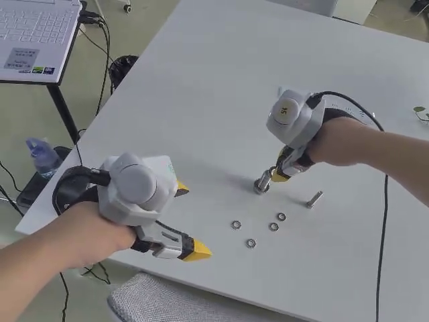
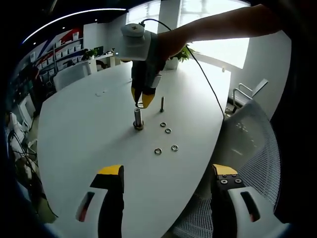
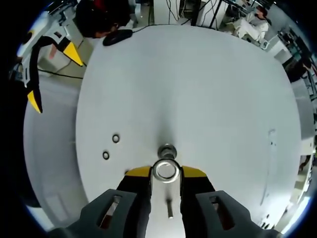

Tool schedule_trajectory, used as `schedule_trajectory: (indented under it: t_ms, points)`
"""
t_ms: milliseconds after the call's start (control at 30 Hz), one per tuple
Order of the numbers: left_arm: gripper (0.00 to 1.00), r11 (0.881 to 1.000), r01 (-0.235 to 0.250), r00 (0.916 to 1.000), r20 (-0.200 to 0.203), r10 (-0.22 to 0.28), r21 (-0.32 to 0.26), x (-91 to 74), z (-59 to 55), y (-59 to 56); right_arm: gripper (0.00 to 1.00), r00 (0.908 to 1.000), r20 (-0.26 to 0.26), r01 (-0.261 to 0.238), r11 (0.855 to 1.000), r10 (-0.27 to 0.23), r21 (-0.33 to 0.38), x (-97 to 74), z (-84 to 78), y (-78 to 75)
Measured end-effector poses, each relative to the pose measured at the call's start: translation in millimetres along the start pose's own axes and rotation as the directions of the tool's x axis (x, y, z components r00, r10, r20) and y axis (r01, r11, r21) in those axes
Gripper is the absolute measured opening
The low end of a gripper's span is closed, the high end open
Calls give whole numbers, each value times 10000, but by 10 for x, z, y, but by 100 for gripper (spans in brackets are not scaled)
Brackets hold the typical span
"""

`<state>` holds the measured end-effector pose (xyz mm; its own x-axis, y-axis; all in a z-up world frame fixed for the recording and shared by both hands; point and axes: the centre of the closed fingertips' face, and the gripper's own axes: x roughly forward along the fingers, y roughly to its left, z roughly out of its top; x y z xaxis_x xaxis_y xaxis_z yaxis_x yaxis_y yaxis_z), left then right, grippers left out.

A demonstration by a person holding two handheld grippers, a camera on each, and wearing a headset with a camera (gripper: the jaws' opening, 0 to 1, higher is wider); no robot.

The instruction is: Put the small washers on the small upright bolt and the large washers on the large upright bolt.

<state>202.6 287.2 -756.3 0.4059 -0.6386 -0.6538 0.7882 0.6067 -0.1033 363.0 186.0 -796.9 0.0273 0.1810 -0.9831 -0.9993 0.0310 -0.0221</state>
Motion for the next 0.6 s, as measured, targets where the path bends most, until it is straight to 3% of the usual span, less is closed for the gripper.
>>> schedule_trajectory:
  t_ms: [467,600]
  points:
    - [70,10000,29,10000,-9,-29,-83,8,-15,82,21,9996,-178,-211,9997,209,-95,100,104,42]
    - [70,9999,29,10000,13,-28,-152,9,-25,109,21,9993,-274,-255,9997,253,-67,161,109,-23]
